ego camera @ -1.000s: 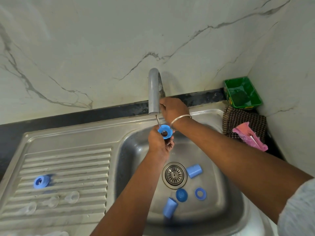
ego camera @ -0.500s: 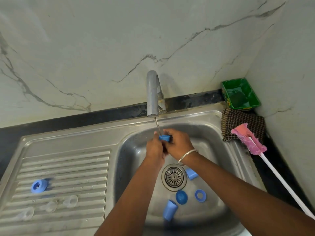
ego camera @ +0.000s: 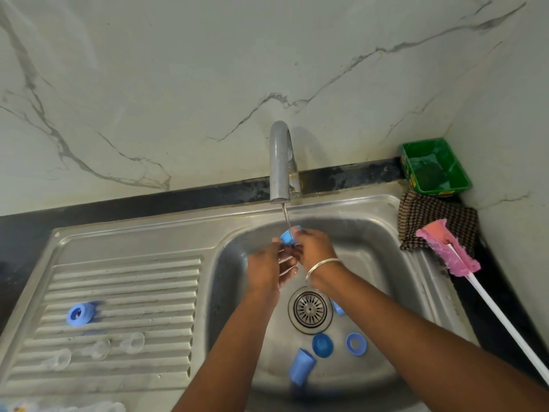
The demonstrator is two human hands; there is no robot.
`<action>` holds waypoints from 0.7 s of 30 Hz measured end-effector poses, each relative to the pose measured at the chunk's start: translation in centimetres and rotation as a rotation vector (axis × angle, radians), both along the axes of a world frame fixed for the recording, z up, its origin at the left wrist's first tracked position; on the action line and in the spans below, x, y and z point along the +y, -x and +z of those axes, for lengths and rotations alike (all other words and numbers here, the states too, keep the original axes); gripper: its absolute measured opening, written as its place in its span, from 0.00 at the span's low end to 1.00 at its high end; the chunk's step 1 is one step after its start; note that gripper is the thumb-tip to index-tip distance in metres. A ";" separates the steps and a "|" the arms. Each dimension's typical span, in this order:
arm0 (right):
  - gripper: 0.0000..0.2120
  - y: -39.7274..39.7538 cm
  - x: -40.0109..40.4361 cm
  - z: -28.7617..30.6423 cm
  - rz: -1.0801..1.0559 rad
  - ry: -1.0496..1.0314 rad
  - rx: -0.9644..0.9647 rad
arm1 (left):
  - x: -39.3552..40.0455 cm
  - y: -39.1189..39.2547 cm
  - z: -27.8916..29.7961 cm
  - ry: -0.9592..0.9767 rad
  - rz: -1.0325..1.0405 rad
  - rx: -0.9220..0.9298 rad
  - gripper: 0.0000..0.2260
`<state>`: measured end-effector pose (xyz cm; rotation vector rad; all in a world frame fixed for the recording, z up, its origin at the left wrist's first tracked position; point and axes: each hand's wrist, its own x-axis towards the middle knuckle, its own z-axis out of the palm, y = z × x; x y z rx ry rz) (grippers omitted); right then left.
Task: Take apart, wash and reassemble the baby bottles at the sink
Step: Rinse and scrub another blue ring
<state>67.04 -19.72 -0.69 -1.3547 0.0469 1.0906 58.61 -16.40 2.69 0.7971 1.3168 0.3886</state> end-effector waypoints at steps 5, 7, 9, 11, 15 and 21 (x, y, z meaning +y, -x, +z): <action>0.11 -1.6 -1.2 1.0 -0.103 -0.175 0.362 | -0.1 -0.5 0.3 -0.082 -0.019 -0.015 0.05; 0.09 -1.5 -1.6 0.7 -0.010 -0.192 0.231 | -0.2 -0.3 0.3 -0.039 0.023 -0.033 0.05; 0.10 -1.4 -2.5 0.1 0.142 -0.166 -0.106 | -0.4 0.0 0.1 0.041 0.102 -0.068 0.08; 0.13 -1.4 -3.3 -0.7 0.246 -0.135 -0.427 | -0.7 0.2 0.1 0.078 0.160 -0.111 0.10; 0.16 -1.5 -4.7 -1.3 0.312 -0.149 -0.706 | -1.3 0.2 0.3 0.054 0.076 -0.150 0.11; 0.15 -3.4 -4.7 -0.4 0.369 -0.173 -0.785 | -1.2 -1.5 0.5 0.001 -0.016 -0.086 0.08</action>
